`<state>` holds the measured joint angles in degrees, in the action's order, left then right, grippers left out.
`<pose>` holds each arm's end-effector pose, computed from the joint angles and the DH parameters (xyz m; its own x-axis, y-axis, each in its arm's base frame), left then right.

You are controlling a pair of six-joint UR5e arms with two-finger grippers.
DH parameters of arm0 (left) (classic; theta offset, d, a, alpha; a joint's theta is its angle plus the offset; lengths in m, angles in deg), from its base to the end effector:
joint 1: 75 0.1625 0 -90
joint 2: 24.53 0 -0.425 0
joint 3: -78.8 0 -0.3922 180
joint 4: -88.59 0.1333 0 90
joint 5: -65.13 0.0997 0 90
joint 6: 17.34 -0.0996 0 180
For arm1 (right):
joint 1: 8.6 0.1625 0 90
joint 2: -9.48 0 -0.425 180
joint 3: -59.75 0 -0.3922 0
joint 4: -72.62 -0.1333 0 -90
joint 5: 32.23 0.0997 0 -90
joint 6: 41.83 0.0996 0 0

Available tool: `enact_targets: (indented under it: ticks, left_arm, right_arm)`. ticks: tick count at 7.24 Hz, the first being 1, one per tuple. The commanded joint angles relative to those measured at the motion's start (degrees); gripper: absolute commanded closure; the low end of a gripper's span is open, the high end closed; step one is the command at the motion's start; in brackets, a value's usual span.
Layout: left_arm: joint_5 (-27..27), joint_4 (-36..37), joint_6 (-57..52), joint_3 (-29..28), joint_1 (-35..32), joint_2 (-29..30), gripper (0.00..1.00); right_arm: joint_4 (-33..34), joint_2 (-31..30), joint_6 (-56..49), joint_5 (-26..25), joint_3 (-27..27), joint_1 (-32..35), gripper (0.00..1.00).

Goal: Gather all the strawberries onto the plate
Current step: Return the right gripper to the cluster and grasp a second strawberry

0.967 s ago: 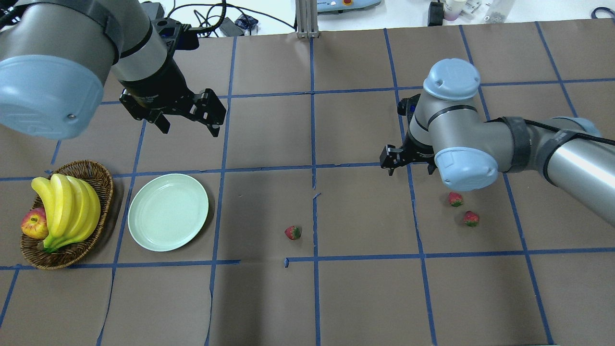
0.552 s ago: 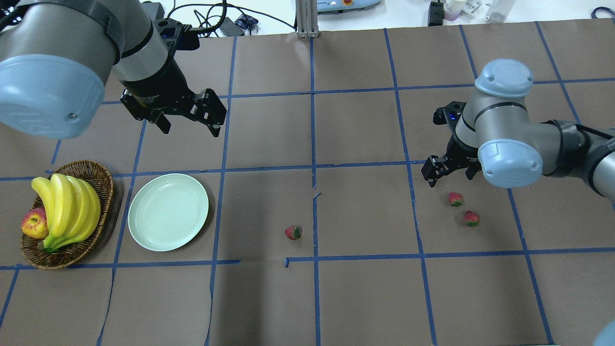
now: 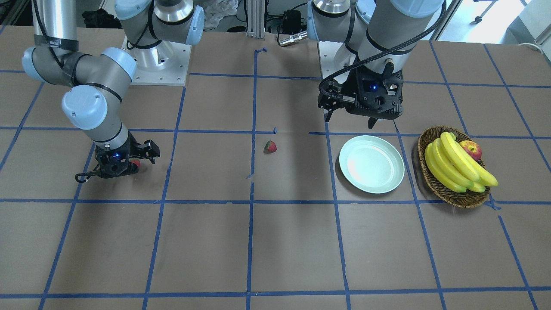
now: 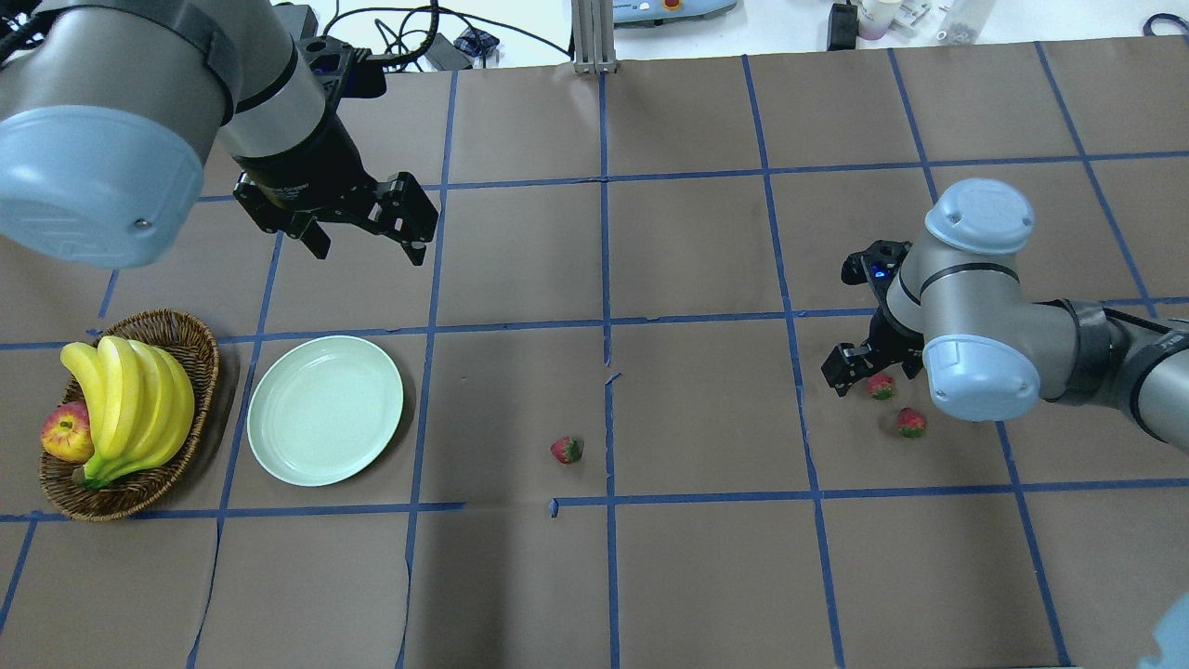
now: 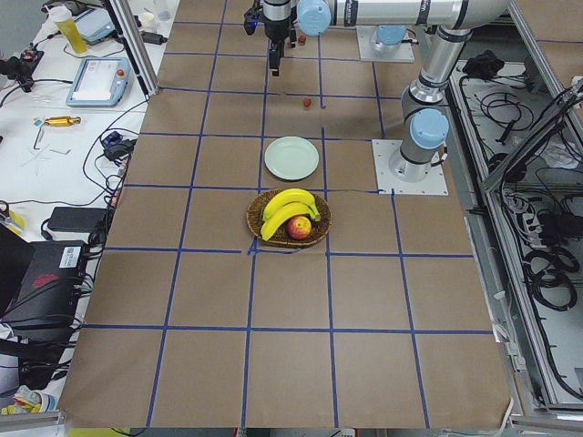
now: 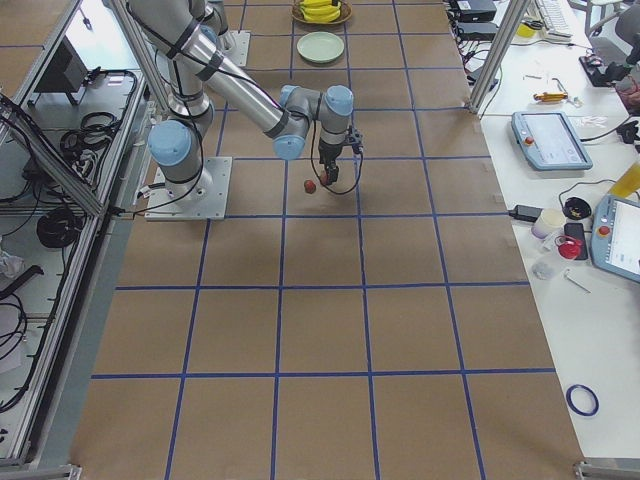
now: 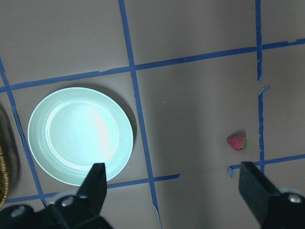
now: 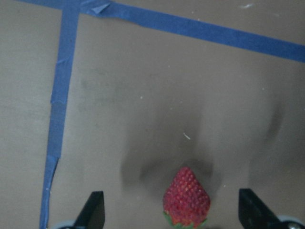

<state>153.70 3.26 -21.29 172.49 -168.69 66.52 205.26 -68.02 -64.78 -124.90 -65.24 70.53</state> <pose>-0.1676 -0.4885 0.4553 -0.9908 0.1329 0.0250 0.1329 0.9911 -0.0005 0.0419 -0.4642 0.1807 -0.9773 -0.2117 0.0098 -0.2098 0.9730 0.0960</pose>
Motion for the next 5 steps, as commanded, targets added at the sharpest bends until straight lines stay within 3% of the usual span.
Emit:
enact_targets:
  ticks: [1,3,5]
  left_arm:
    - [-0.1,0.0,0.0,0.0,0.0,0.0,0.0]
    - [-0.1,0.0,0.0,0.0,0.0,0.0,0.0]
    - [-0.1,0.1,0.0,0.0,0.0,0.0,0.0]
  right_arm:
    - [0.9,0.1,0.4,-1.9,-1.0,0.1,0.58]
    - [0.8,0.1,0.6,-2.1,-0.9,0.1,1.0]
    - [0.2,-0.3,5.8,-1.1,2.5,1.1,1.0]
